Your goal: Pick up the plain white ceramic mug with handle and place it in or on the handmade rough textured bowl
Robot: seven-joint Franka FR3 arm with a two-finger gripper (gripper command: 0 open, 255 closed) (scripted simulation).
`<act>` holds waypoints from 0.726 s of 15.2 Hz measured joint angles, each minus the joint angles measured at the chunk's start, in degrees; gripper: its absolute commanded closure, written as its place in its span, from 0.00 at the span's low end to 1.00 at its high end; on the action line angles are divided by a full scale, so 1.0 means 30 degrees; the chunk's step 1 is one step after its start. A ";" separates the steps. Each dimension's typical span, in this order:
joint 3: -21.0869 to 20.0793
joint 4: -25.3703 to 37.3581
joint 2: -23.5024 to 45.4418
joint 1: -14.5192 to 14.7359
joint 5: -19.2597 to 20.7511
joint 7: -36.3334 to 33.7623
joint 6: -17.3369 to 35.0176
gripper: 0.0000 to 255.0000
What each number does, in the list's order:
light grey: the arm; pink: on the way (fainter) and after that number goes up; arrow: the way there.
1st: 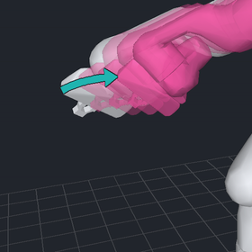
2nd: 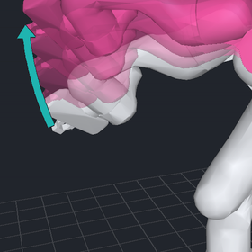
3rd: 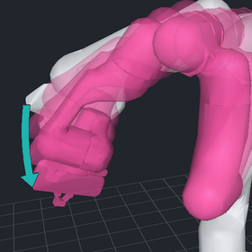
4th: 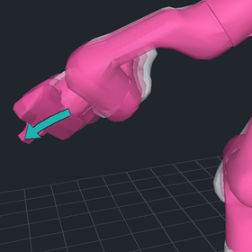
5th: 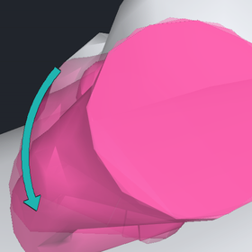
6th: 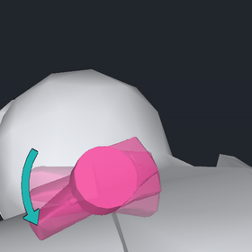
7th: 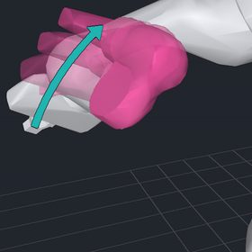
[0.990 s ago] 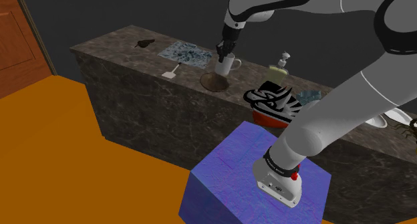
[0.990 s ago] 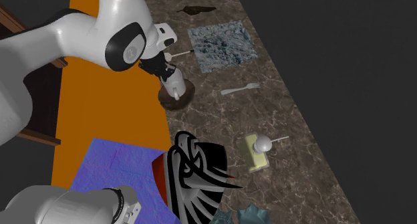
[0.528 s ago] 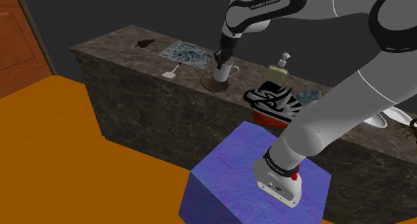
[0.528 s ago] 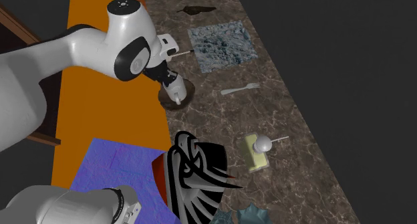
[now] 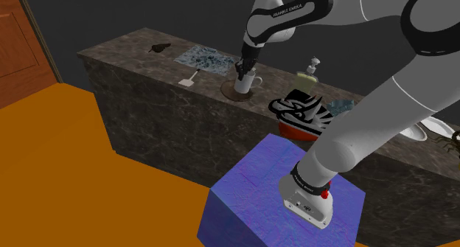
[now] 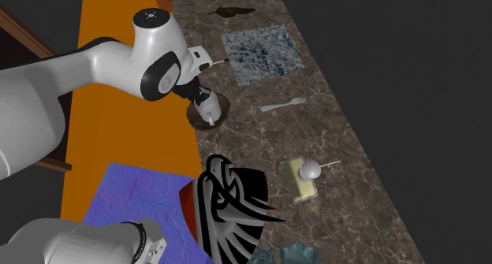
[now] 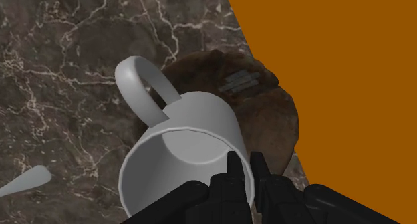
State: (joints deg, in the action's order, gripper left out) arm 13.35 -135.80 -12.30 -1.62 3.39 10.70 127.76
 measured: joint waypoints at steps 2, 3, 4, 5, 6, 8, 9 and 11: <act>0.0000 -0.0006 0.0003 0.0000 -0.0001 0.0000 0.0010 1.00; 0.0000 -0.0007 0.0004 0.0001 -0.0001 -0.0001 0.0012 0.00; 0.0000 -0.0007 0.0003 0.0001 -0.0001 -0.0001 0.0013 0.00; -0.0001 -0.0007 0.0003 0.0001 -0.0001 -0.0001 0.0014 0.00; -0.0001 -0.0006 0.0003 0.0001 -0.0001 -0.0001 0.0014 0.00; -0.0001 -0.0007 0.0003 0.0001 -0.0001 -0.0001 0.0014 0.00; -0.0001 -0.0007 0.0003 0.0001 -0.0001 -0.0001 0.0014 0.00; -0.0042 0.0487 -0.0397 -0.0016 0.0064 -0.0031 -0.0845 0.00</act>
State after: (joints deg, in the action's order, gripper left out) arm 13.22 -134.34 -13.49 -1.67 3.58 10.61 125.22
